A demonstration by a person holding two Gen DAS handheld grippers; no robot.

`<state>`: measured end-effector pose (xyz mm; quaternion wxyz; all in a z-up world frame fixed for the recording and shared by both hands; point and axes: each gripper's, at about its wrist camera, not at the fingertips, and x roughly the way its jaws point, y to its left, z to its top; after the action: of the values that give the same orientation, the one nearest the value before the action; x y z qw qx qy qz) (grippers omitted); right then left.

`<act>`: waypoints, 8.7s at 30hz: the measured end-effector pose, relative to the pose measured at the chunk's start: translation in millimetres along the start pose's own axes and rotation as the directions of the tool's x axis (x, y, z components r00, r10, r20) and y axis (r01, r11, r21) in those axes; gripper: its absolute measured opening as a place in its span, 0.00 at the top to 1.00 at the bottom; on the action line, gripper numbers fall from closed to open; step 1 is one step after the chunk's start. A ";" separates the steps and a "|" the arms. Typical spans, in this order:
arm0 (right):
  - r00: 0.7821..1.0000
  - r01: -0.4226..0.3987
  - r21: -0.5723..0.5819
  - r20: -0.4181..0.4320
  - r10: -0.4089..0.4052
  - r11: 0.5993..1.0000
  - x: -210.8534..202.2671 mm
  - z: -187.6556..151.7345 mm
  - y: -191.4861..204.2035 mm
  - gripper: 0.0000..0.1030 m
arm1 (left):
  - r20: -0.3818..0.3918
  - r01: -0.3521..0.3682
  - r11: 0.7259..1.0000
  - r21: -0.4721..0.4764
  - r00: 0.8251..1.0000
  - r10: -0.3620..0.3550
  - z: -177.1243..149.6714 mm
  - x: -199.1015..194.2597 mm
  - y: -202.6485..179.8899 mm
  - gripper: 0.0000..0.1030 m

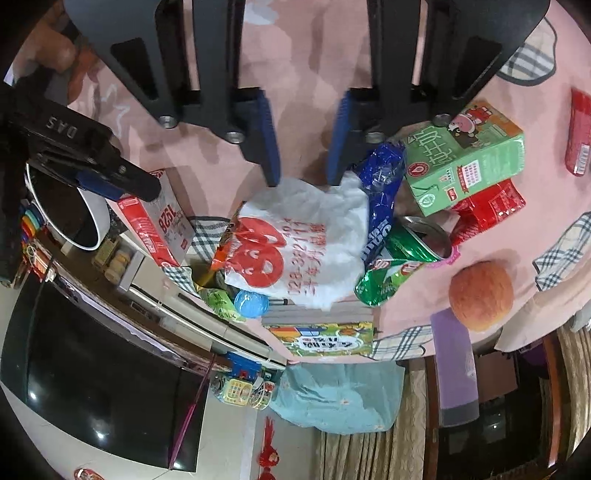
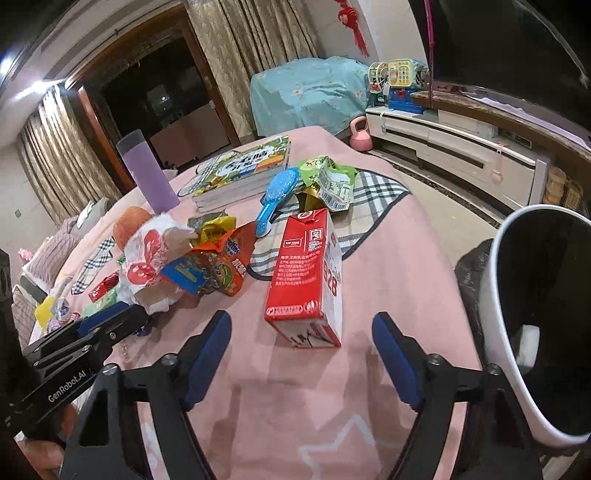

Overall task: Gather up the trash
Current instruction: 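Grasp the white plastic bag with the left gripper while the right grasps the red milk carton, then carry the plastic bag and red carton over the trash bin with both grippers, then open both grippers to drop the bag and carton into the bin, then move both grippers back over the table toward the remaining items, then grasp the orange snack wrapper with the right gripper while the left approaches the green milk box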

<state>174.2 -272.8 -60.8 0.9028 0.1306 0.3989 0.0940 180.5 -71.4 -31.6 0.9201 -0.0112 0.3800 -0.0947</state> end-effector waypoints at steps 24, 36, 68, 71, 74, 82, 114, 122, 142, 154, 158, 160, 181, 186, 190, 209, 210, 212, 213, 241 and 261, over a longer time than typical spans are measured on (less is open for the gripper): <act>0.999 -0.004 0.041 0.046 0.002 0.999 -38.7 -26.6 -10.1 0.67 | -0.040 0.071 0.995 -0.075 0.996 -0.075 -10.5 -7.0 -2.7 0.25; 0.998 -0.007 0.073 0.058 0.003 0.997 -55.5 -36.2 -21.0 0.67 | -0.078 0.129 0.965 -0.228 0.985 -0.151 7.2 30.3 9.2 0.72; 0.997 -0.072 0.034 -0.005 0.072 0.997 -69.8 -60.9 -27.1 0.62 | -0.063 0.186 0.980 -0.072 0.980 -0.190 -42.0 -49.4 -34.8 0.74; 0.997 -0.068 0.025 -0.028 0.069 0.997 -63.4 -60.2 -27.3 0.67 | -0.069 0.187 0.981 -0.058 0.979 -0.190 -42.1 -50.3 -40.3 0.74; 0.999 -0.053 0.008 -0.004 0.053 0.999 -71.0 -63.0 -26.6 0.68 | -0.070 0.197 0.980 -0.042 0.977 -0.200 -41.2 -52.0 -48.3 0.74; 0.994 -0.014 0.070 0.107 0.006 0.997 -118.5 -57.1 -57.5 0.68 | -0.082 0.258 0.965 0.033 0.963 -0.255 -33.0 -50.3 -90.2 0.74; 0.971 0.179 0.171 0.127 -0.201 0.969 -149.3 -22.9 -162.8 0.68 | -0.159 0.375 0.902 0.211 0.924 -0.347 12.8 -11.6 -223.2 0.74; 0.972 0.192 0.184 0.099 -0.212 0.964 -141.3 -19.5 -175.8 0.68 | -0.194 0.381 0.899 0.214 0.919 -0.343 19.2 8.8 -242.8 0.73; 0.973 0.210 0.174 0.060 -0.223 0.962 -128.6 -10.9 -183.3 0.68 | -0.240 0.372 0.897 0.240 0.918 -0.316 17.0 31.8 -257.8 0.63; 0.973 0.198 0.210 0.072 -0.218 0.957 -136.2 -6.6 -184.0 0.60 | -0.198 0.348 0.919 0.185 0.929 -0.312 11.6 14.7 -223.3 0.42; 0.975 0.163 0.207 0.112 -0.189 0.965 -143.3 -9.3 -165.6 0.39 | -0.159 0.330 0.932 0.147 0.938 -0.307 1.3 -2.0 -192.4 0.39; 0.979 0.137 0.199 0.124 -0.163 0.970 -143.5 -12.4 -153.1 0.25 | -0.145 0.316 0.939 0.135 0.944 -0.296 -4.6 -8.6 -177.6 0.39; 0.999 -0.033 0.045 0.037 0.031 0.998 -84.0 -48.7 -5.8 0.13 | -0.066 0.126 0.987 -0.103 0.989 -0.134 -62.6 -57.3 8.6 0.37; 0.999 -0.034 0.006 0.031 0.034 0.999 -71.5 -48.7 17.8 0.13 | -0.058 0.083 0.989 -0.121 0.994 -0.090 -67.6 -62.6 39.2 0.36; 0.999 -0.039 -0.003 0.013 0.039 0.999 -57.3 -49.0 32.7 0.13 | -0.054 0.052 0.991 -0.120 0.997 -0.059 -67.7 -62.0 58.4 0.35; 1.000 0.002 -0.049 -0.015 -0.003 0.999 -9.2 -27.3 61.5 0.14 | -0.044 0.029 0.998 -0.061 0.999 -0.032 -23.2 -22.0 134.1 0.26; 1.000 0.005 -0.052 -0.017 -0.006 0.999 -6.1 -24.9 61.5 0.14 | -0.045 0.040 0.997 -0.066 0.998 -0.043 -23.0 -20.3 134.5 0.26; 1.000 0.017 -0.060 -0.019 -0.018 0.998 -0.8 -21.0 60.4 0.14 | -0.046 0.062 0.996 -0.063 0.997 -0.065 -23.0 -20.3 129.6 0.26; 0.999 0.030 -0.063 -0.024 -0.031 0.998 3.5 -18.6 59.6 0.14 | -0.047 0.069 0.996 -0.053 0.996 -0.071 -23.3 -19.8 126.6 0.26; 0.999 0.003 -0.017 -0.032 -0.003 1.000 -11.3 -26.6 30.8 0.76 | -0.059 0.019 0.999 0.033 0.998 -0.017 -24.9 -19.7 65.9 0.35; 0.999 -0.042 -0.001 -0.007 0.042 0.999 -26.1 -29.3 28.5 0.76 | -0.079 -0.130 0.986 0.105 0.987 0.138 -7.2 14.5 76.0 0.31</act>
<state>133.1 -248.2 -52.7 0.8992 0.1381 0.3994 0.1136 198.1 0.9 -53.8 0.9065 0.0645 0.4140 -0.0518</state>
